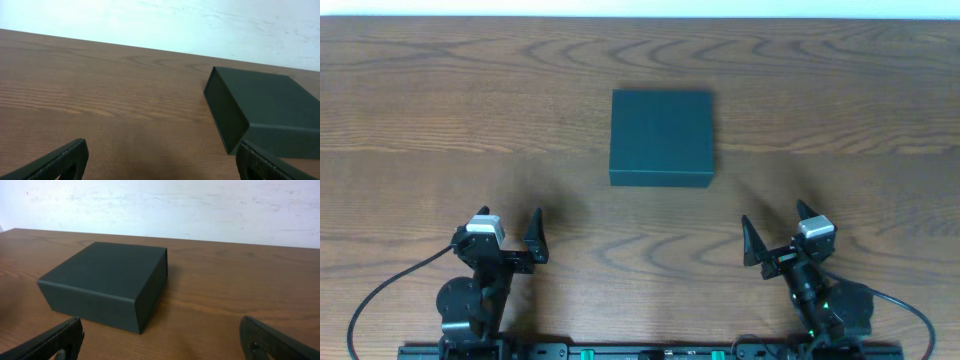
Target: Pack container
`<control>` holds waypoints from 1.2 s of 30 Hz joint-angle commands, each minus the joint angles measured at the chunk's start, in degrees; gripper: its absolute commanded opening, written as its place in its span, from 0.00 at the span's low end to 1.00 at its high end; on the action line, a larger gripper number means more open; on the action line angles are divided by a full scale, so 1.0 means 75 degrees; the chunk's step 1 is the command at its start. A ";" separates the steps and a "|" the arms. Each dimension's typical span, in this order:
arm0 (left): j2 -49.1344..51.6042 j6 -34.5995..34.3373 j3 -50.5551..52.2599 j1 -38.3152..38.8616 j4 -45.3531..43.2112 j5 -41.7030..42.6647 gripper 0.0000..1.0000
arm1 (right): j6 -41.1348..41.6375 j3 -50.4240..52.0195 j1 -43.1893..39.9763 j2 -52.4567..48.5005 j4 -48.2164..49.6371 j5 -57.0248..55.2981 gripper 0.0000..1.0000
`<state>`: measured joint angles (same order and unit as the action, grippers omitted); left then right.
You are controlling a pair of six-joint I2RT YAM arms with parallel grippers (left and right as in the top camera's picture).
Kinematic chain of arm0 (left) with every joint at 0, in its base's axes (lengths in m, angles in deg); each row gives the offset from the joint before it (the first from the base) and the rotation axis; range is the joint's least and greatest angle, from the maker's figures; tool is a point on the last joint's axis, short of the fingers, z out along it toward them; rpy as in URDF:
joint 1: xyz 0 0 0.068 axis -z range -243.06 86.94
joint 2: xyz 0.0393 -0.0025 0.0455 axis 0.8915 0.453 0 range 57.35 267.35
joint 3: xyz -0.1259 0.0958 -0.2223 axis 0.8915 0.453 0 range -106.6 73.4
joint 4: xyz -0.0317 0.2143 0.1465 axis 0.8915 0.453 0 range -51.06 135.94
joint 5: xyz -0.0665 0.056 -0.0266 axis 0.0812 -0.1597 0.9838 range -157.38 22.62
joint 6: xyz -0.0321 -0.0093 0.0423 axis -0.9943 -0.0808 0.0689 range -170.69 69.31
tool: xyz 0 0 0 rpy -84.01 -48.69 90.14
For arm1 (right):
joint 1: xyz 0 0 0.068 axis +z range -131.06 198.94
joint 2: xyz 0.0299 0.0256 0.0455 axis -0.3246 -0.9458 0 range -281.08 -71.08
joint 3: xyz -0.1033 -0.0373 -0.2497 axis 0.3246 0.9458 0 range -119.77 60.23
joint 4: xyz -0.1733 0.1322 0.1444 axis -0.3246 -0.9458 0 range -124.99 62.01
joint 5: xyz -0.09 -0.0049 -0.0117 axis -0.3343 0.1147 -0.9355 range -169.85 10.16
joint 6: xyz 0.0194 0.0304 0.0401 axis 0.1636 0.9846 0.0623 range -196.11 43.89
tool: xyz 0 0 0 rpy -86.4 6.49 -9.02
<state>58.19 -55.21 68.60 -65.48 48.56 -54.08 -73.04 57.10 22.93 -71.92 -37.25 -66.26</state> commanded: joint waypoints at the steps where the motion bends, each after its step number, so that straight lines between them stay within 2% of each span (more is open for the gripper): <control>1: -0.0090 -0.0029 0.0236 -0.0003 0.0012 -0.0029 0.95 | 0.0099 0.0020 -0.0195 0.0076 -0.0023 -0.0006 0.99; 36: -0.0087 -0.0029 0.0236 -0.0003 0.0017 -0.0029 0.95 | 0.0096 0.0020 -0.0487 0.0073 -0.0026 -0.0006 0.99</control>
<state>58.19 -55.21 68.60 -65.48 48.56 -54.08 -73.04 57.10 19.63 -71.92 -37.25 -66.37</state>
